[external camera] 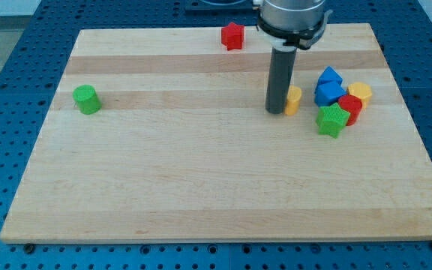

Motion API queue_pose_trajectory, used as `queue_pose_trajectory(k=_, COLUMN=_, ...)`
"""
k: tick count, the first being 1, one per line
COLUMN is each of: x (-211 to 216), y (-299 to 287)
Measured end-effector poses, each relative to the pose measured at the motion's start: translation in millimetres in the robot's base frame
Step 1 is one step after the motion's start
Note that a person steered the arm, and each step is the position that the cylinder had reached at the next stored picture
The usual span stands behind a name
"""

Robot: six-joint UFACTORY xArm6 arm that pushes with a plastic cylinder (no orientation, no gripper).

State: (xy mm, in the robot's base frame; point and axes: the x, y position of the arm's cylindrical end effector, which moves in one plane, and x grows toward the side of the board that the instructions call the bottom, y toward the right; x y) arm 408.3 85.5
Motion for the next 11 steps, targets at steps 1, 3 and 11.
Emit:
queue_pose_trajectory(k=1, x=-7.7, y=16.7)
queue_pose_trajectory(k=3, x=-5.4, y=25.1)
queue_pose_trajectory(k=11, x=55.2, y=-279.0)
